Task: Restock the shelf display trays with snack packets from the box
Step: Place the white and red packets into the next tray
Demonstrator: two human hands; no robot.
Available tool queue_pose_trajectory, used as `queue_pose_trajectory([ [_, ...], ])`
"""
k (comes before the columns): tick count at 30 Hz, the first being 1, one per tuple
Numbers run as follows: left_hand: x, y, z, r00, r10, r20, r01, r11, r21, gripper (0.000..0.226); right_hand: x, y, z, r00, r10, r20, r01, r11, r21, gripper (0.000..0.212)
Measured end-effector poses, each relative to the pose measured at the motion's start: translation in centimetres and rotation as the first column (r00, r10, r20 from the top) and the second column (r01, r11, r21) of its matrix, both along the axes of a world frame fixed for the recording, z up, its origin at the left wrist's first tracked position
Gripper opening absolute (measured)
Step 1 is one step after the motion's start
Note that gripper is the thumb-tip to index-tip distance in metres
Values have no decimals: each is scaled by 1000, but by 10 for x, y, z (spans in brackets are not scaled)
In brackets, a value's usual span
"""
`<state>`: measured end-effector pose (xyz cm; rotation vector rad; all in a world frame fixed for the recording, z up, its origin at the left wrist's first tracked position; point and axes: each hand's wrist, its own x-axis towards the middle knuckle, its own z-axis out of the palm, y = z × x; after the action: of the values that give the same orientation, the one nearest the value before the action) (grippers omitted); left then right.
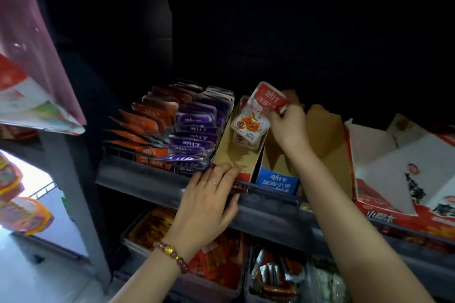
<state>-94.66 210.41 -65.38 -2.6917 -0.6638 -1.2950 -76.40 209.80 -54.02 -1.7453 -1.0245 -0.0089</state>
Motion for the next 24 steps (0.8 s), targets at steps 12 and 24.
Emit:
queue_pose_trajectory([
  [12, -12, 6, 8, 994, -65, -93, 62, 998, -32, 47, -10, 8, -14, 985, -78, 157, 80, 997, -7, 20],
  [24, -12, 10, 8, 991, -41, -130, 41, 999, 1, 50, -15, 12, -19, 975, -173, 137, 153, 978, 145, 14],
])
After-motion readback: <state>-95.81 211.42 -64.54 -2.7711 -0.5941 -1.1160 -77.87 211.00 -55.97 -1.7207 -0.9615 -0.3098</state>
